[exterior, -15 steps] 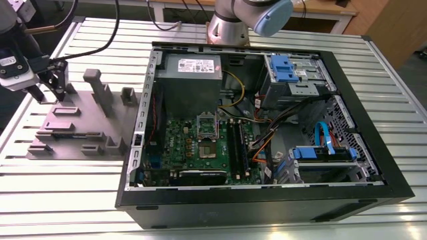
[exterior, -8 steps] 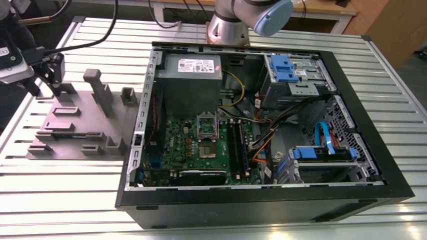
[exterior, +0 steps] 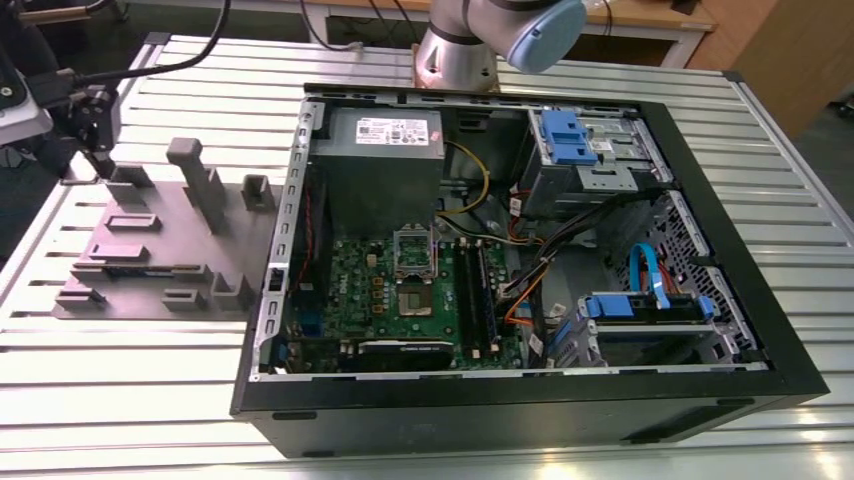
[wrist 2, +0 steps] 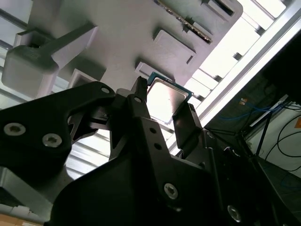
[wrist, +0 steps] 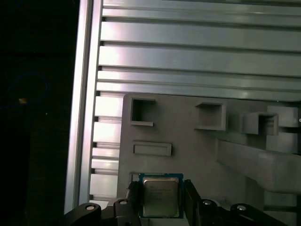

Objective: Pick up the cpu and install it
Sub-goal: 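Pick up the cpu and move it towards the insertion slot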

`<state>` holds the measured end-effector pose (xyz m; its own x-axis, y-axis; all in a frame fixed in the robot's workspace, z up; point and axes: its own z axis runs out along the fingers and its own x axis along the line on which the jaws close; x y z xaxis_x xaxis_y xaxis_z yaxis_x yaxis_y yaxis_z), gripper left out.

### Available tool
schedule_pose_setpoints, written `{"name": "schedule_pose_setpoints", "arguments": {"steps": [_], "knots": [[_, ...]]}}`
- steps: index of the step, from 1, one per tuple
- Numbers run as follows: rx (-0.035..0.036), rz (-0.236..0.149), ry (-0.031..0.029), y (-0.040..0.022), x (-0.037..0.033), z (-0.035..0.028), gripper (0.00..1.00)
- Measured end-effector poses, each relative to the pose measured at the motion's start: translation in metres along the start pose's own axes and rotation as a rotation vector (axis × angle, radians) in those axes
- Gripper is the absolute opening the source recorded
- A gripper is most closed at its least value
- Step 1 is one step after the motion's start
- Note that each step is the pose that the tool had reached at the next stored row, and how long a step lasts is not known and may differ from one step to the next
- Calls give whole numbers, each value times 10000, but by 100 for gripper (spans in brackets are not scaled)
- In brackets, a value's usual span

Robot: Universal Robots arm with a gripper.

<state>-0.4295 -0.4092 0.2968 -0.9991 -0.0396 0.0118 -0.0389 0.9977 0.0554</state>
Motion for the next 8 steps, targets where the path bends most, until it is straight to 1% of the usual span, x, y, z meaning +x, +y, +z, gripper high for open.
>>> {"name": "schedule_pose_setpoints", "arguments": {"steps": [3,8], "knots": [[3,12,-1,6,1,-61,47],[5,28,-2,10,1,-109,47]]}}
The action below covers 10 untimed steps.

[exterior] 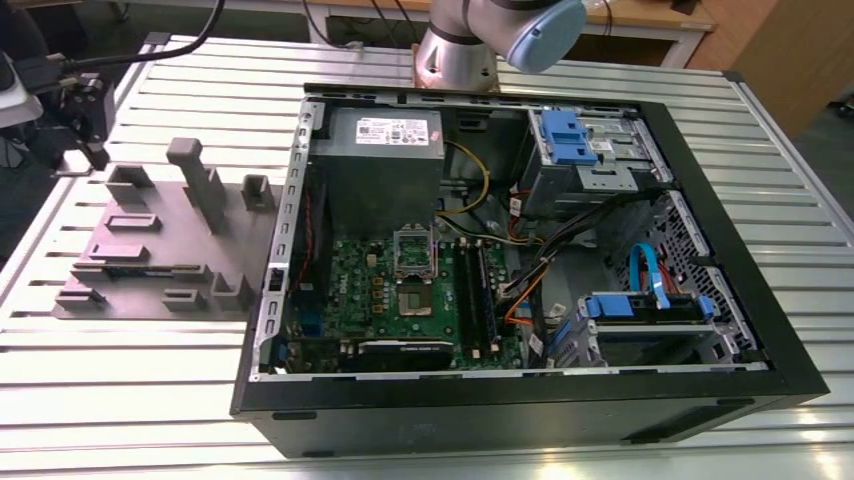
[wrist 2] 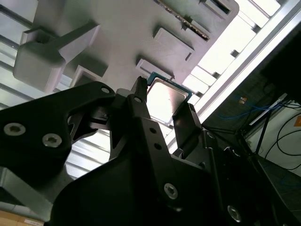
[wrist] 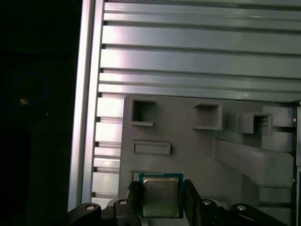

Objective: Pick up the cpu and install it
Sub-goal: 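Pick up the cpu and move it towards the insertion slot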

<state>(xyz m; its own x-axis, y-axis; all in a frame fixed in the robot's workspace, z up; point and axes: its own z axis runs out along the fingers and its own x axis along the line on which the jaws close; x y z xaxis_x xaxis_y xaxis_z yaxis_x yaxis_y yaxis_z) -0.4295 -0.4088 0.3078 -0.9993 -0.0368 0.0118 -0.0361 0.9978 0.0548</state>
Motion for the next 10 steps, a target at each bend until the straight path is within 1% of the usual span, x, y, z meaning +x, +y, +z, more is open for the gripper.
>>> {"name": "schedule_pose_setpoints", "arguments": {"steps": [5,10], "knots": [[1,15,-2,4,1,-64,47],[1,35,-2,12,2,-169,47]]}}
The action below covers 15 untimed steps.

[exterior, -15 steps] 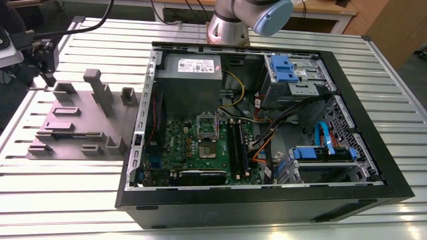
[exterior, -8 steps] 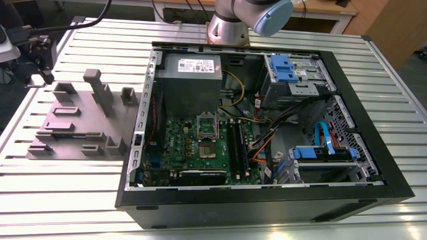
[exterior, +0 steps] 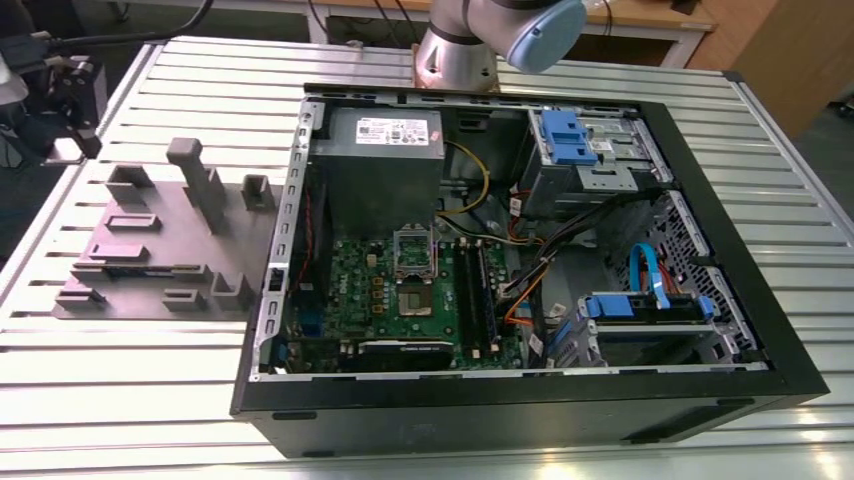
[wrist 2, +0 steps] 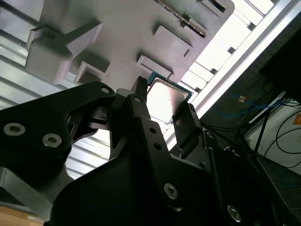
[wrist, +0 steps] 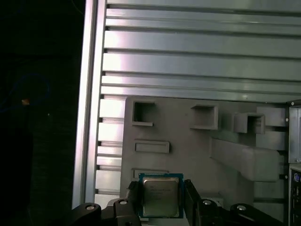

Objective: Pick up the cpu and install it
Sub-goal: 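Pick up the cpu and move it towards the insertion slot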

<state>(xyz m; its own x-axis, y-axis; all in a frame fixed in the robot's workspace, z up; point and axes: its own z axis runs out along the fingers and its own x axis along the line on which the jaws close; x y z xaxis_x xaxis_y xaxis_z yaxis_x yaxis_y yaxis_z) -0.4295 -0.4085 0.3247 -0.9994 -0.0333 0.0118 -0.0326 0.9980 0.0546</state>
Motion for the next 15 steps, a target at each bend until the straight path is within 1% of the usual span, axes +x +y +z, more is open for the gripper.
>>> {"name": "schedule_pose_setpoints", "arguments": {"steps": [4,6,15], "knots": [[1,12,0,6,1,-88,47],[0,18,0,8,2,-114,47],[0,25,-1,8,1,-115,47]]}}
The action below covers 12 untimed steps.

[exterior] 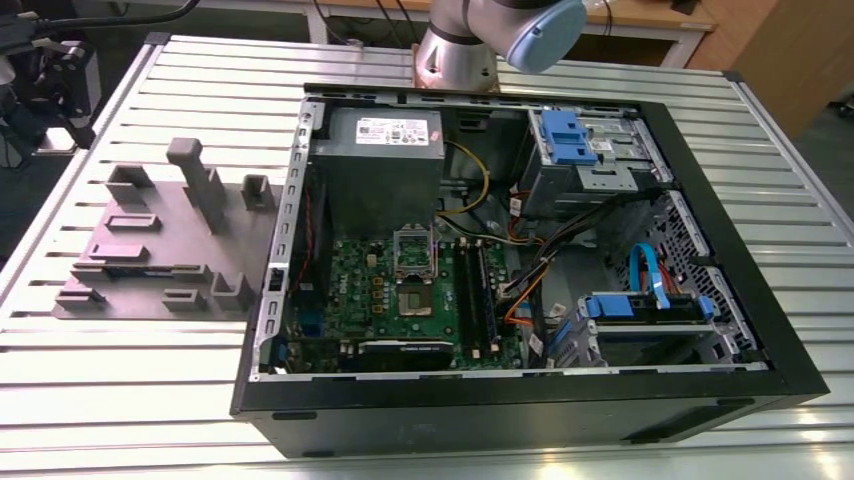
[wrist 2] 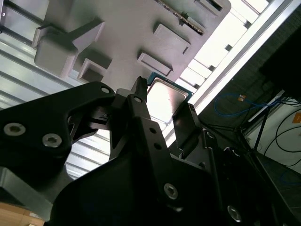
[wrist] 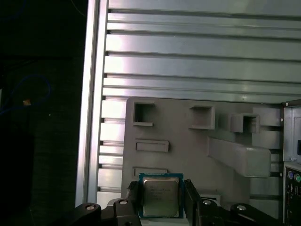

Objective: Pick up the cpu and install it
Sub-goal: 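Pick up the cpu and move it towards the insertion slot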

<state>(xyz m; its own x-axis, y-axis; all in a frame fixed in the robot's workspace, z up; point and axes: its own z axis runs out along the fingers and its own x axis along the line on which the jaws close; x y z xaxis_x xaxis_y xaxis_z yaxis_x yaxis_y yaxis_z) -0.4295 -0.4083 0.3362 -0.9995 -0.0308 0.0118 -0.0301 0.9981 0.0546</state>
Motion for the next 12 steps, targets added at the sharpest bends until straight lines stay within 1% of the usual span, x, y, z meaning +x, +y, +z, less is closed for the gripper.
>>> {"name": "schedule_pose_setpoints", "arguments": {"steps": [7,11,12], "knots": [[-1,4,-1,1,-3,0,47],[0,3,0,-2,-61,-1,47],[-1,2,-1,-2,-67,-1,47]]}}
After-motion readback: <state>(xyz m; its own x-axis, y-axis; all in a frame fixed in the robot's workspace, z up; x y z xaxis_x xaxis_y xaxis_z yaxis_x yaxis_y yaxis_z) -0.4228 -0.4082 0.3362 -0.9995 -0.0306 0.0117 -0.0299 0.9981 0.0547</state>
